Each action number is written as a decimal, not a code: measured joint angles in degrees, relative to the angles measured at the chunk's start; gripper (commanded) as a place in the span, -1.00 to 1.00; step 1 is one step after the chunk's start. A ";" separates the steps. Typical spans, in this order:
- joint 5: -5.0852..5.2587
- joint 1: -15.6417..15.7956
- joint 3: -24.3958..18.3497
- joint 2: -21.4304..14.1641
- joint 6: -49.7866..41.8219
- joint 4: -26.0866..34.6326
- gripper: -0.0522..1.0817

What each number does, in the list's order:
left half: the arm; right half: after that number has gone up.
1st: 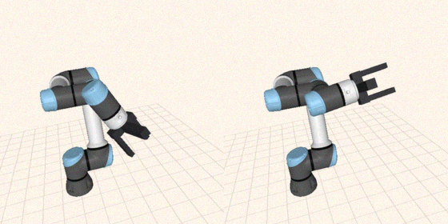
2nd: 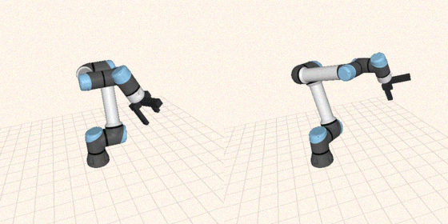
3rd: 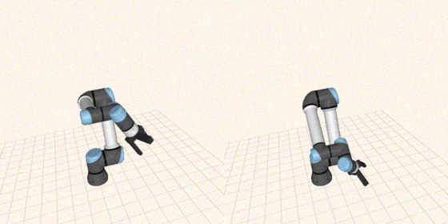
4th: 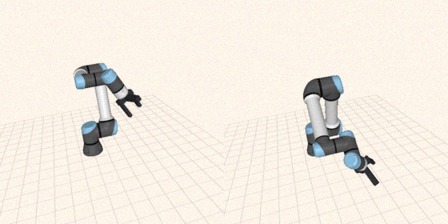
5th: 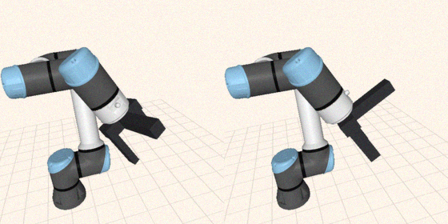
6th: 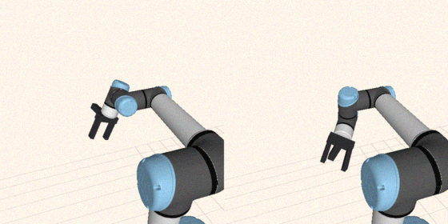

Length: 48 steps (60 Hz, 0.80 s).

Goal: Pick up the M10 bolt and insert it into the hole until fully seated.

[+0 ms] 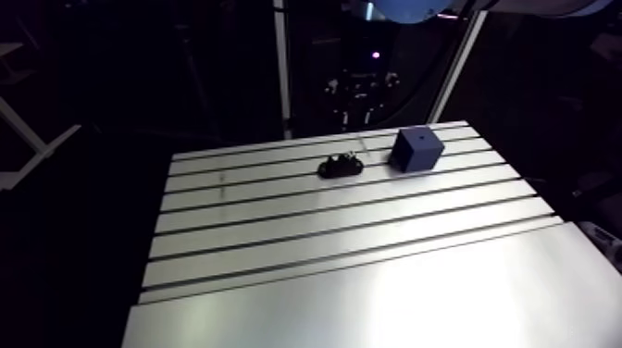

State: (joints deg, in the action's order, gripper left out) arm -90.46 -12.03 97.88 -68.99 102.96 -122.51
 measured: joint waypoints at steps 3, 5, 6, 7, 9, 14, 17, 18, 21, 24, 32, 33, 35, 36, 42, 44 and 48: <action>0.01 -0.01 0.02 0.30 0.00 -0.16 0.02; 0.02 -0.03 0.03 0.49 0.00 -0.25 0.02; 0.02 -0.04 0.03 0.58 0.00 -0.28 0.02; 0.02 -0.06 0.03 0.67 0.00 -0.31 0.02; 0.03 -0.09 0.04 0.85 0.00 -0.39 0.02; 0.04 -0.17 0.05 1.18 0.00 -0.48 0.02; 0.05 -0.22 0.06 1.34 0.00 -0.59 0.02; 0.05 -0.23 0.06 1.39 0.00 -0.62 0.02; 0.06 -0.27 0.07 1.60 0.00 -0.74 0.02; 0.06 -0.30 0.09 1.83 0.00 -0.87 0.02; 0.10 -0.33 0.18 2.44 -0.03 -1.18 0.02; 0.10 -0.33 0.20 2.50 -0.03 -1.20 0.02; 0.11 -0.34 0.24 2.62 -0.04 -1.24 0.02; 0.12 -0.34 0.25 2.67 -0.05 -1.26 0.02; 0.14 -0.35 0.32 2.96 -0.09 -1.37 0.02; 0.14 -0.35 0.35 3.04 -0.11 -1.39 0.02; 0.14 -0.34 0.40 3.18 -0.15 -1.41 0.02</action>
State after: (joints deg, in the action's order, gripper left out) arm -90.32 -12.37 98.27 -65.81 102.81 -123.92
